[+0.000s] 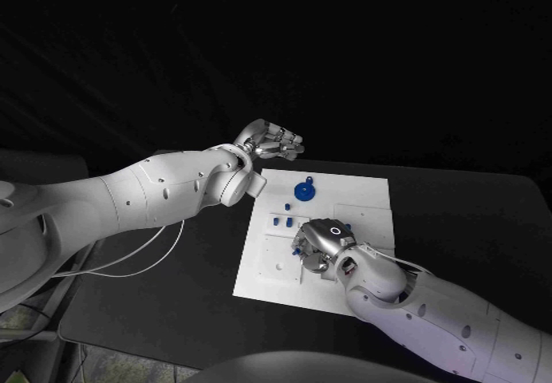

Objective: Assemble the parts on the task board

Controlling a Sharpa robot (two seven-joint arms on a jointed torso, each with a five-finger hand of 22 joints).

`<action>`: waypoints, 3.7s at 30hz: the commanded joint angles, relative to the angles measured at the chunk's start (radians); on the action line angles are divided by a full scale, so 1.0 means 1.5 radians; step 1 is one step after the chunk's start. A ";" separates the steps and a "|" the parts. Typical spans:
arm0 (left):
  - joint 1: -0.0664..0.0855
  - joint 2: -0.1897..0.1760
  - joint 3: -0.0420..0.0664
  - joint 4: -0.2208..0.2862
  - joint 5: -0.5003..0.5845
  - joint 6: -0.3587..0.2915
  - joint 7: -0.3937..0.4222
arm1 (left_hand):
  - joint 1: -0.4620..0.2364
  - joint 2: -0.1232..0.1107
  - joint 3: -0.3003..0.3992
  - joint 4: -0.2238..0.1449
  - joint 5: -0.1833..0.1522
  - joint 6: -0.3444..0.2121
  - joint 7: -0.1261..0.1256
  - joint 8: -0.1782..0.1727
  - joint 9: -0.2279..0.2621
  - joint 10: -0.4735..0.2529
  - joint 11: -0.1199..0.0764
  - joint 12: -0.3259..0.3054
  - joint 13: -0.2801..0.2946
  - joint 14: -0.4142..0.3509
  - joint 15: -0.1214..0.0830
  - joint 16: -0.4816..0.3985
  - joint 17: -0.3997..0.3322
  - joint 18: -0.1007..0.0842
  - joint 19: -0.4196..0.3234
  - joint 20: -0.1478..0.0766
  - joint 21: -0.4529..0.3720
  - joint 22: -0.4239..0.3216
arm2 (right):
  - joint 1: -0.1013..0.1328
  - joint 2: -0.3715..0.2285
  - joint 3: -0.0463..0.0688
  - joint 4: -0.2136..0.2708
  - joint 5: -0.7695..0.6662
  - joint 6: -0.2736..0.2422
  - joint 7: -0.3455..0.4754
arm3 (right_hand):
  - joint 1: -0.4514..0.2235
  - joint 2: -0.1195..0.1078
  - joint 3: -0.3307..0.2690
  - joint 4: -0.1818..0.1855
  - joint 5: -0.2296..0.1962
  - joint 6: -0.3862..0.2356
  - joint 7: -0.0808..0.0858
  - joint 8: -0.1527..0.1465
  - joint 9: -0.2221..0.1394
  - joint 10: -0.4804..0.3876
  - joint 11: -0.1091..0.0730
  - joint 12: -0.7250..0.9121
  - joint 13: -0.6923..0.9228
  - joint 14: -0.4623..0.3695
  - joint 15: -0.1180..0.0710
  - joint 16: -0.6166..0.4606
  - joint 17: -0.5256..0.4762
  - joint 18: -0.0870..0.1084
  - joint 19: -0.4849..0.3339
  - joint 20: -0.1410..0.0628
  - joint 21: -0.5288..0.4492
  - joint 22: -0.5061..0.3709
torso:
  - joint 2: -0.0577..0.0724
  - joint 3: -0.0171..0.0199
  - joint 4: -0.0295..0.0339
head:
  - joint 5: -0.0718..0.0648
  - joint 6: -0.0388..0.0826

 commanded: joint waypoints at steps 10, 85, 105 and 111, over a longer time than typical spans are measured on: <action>0.001 0.003 0.001 -0.001 0.003 0.007 0.001 | 0.004 0.004 -0.004 0.002 -0.002 -0.005 -0.001 0.003 -0.001 -0.005 0.000 -0.002 0.000 -0.008 0.000 -0.002 0.001 -0.001 0.005 0.000 0.002 -0.008 | -0.001 0.007 -0.001 0.000 -0.010 0.021 -0.008 | -0.001 0.006 0.000 -0.005 0.001 0.005 0.000 0.002 0.001 0.004 0.002 0.003 0.000 -0.003 -0.002 0.003 -0.001 0.012 0.007 0.000 -0.011 0.007 | 0.000 -0.0011 0.0003 | -0.001 -0.001; 0.001 -0.029 0.000 0.011 0.007 0.013 0.019 | 0.003 0.005 -0.005 0.005 -0.001 -0.004 -0.001 0.003 0.000 0.000 -0.002 -0.002 0.000 -0.003 -0.002 -0.002 0.003 -0.001 0.011 -0.001 0.004 -0.025 | 0.000 -0.151 0.115 0.097 0.073 0.021 -0.038 | 0.060 -0.057 -0.221 0.061 0.004 -0.170 0.011 0.001 -0.007 -0.217 0.058 0.003 -0.003 -0.011 0.037 0.007 -0.051 0.041 0.042 0.041 -0.113 -0.025 | 0.001 0.0001 -0.0002 | -0.022 0.022; 0.001 -0.029 0.000 0.010 0.008 0.014 0.016 | 0.002 0.005 -0.004 0.005 -0.002 -0.005 -0.001 0.003 -0.001 0.000 -0.001 -0.002 0.000 -0.003 -0.002 -0.002 0.002 -0.002 0.011 -0.002 0.004 -0.025 | 0.000 -0.127 0.111 0.049 0.067 0.058 -0.031 | 0.029 -0.043 -0.120 0.045 -0.024 -0.118 0.023 0.001 -0.007 -0.159 0.045 0.002 -0.004 -0.006 0.027 0.018 -0.045 0.030 0.044 0.030 -0.094 -0.019 | 0.000 -0.0008 0.0008 | -0.023 0.020; 0.001 -0.029 0.000 0.010 0.008 0.015 0.015 | 0.001 0.005 -0.003 0.007 -0.002 -0.005 -0.001 0.003 -0.001 -0.001 -0.001 -0.002 0.000 -0.004 -0.001 -0.002 0.002 -0.002 0.012 -0.001 0.003 -0.027 | 0.000 -0.120 0.107 0.041 0.065 0.060 -0.027 | 0.012 -0.034 -0.055 0.047 -0.041 -0.077 0.020 0.001 -0.007 -0.112 0.034 0.001 -0.003 -0.006 0.022 0.028 -0.039 0.026 0.042 0.025 -0.081 -0.007 | 0.000 -0.0008 0.0012 | -0.023 0.020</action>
